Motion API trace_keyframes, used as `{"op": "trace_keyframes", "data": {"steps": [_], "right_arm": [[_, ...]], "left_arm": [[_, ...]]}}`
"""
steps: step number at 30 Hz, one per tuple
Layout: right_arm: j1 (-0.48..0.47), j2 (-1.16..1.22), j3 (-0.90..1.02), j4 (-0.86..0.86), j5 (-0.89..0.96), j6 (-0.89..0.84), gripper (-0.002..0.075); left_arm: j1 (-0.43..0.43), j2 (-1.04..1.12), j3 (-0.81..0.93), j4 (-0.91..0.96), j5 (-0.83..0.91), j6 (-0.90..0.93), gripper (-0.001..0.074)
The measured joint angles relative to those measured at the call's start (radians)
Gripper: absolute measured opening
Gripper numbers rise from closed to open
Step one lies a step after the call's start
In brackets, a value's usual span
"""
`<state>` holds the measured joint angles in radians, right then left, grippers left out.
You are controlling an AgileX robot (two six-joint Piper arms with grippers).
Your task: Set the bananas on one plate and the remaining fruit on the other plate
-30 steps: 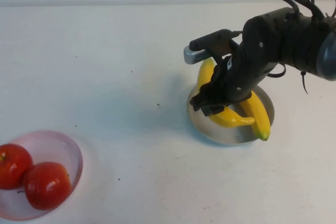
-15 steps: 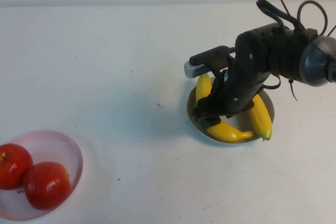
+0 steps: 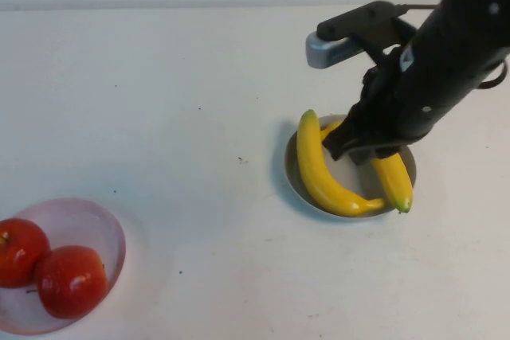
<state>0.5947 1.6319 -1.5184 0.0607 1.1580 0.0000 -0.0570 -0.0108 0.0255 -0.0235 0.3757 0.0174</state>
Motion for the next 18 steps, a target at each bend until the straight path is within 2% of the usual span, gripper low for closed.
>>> {"op": "trace_keyframes", "data": {"steps": [3, 7, 18], "right_arm": [[0.001, -0.079, 0.000, -0.004, 0.058, 0.000, 0.0001], [0.001, -0.228, 0.047, -0.006, 0.073, 0.000, -0.0011], [0.001, -0.710, 0.450, 0.017, 0.020, 0.018, -0.0015]], "left_arm": [[0.000, 0.000, 0.000, 0.000, 0.000, 0.000, 0.0004], [0.000, 0.000, 0.000, 0.000, 0.000, 0.000, 0.0004], [0.000, 0.000, 0.000, 0.000, 0.000, 0.000, 0.0004]]}}
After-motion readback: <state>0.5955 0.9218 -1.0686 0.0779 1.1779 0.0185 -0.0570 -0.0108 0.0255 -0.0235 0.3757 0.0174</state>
